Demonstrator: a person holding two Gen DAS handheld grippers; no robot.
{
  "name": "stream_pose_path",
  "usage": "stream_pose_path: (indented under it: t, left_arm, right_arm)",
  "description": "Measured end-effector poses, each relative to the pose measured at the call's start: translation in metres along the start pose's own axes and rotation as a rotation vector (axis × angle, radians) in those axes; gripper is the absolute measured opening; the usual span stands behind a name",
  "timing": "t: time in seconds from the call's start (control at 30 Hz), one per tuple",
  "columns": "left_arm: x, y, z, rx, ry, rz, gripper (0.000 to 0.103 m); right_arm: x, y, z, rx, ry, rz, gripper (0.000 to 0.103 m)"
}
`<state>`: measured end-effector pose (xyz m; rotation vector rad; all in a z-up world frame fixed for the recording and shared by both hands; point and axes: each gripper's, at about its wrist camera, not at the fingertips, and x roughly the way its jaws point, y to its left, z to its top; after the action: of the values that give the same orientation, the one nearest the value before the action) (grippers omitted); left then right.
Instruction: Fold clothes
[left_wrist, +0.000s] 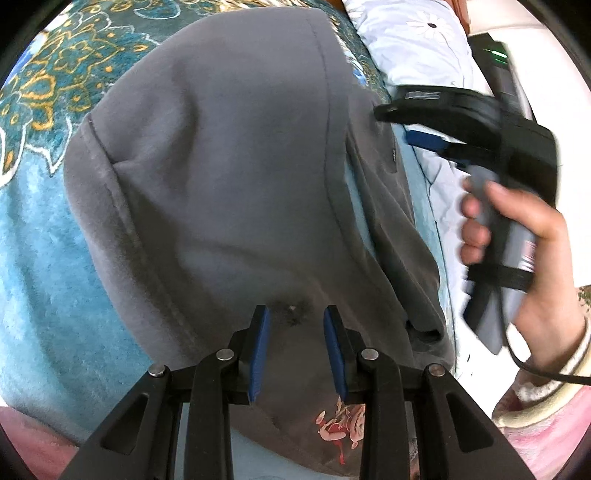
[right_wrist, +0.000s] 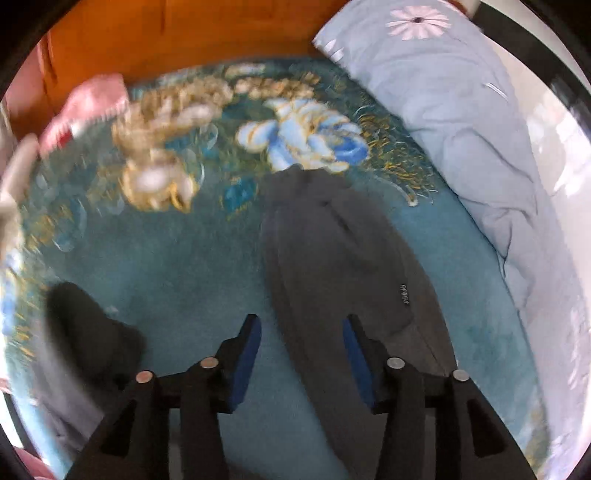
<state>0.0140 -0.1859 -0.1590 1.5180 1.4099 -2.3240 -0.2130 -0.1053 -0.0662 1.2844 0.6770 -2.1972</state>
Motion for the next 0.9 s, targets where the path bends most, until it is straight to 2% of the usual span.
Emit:
stream_pose_path:
  t: [0.1,0.23,0.33,0.4,0.5,0.57,0.73,0.77,0.8,0.83,0.87,0.9]
  left_arm:
    - [-0.005,-0.005,0.001,0.025,-0.018,-0.009,0.031]
    - [-0.028,-0.017,0.014,0.094,-0.116,-0.001,0.031]
    - [-0.055,-0.018,0.037,0.166,-0.212,0.104,0.035]
    - [-0.073,-0.018,0.053,0.214,-0.277,0.182,0.048]
    - [-0.090,0.015,0.070,0.154,-0.332,0.293,0.056]
    - [-0.068,0.033,0.082,0.095,-0.284,0.360,0.057]
    - [-0.034,0.057,0.085,-0.024,-0.153,0.256,0.058]
    - [-0.035,0.058,0.081,-0.047,-0.148,0.233,0.056]
    - [-0.038,0.058,0.076,-0.067,-0.146,0.213,0.049]
    - [-0.040,0.058,0.072,-0.086,-0.145,0.193,0.040]
    - [-0.043,0.054,0.068,-0.089,-0.147,0.187,0.019]
    - [-0.047,0.049,0.065,-0.084,-0.151,0.189,0.015]
  right_arm:
    - [-0.024,-0.030,-0.004,0.099,-0.027,0.024,0.057]
    - [-0.058,-0.077,-0.044,0.295,-0.034,0.096,0.061]
    - [-0.071,-0.103,-0.095,0.408,-0.014,0.126,0.061]
    - [-0.082,-0.115,-0.133,0.468,0.020,0.130,0.061]
    - [-0.095,-0.129,-0.185,0.540,0.075,0.155,0.062]
    - [-0.103,-0.136,-0.217,0.568,0.114,0.155,0.064]
    - [-0.107,-0.150,-0.281,0.657,0.209,0.178,0.064]
    - [-0.109,-0.152,-0.290,0.673,0.218,0.183,0.064]
    - [-0.110,-0.155,-0.295,0.683,0.217,0.185,0.064]
    - [-0.111,-0.157,-0.299,0.692,0.216,0.190,0.064]
    - [-0.111,-0.159,-0.303,0.702,0.216,0.195,0.064]
    - [-0.111,-0.160,-0.306,0.713,0.214,0.203,0.064]
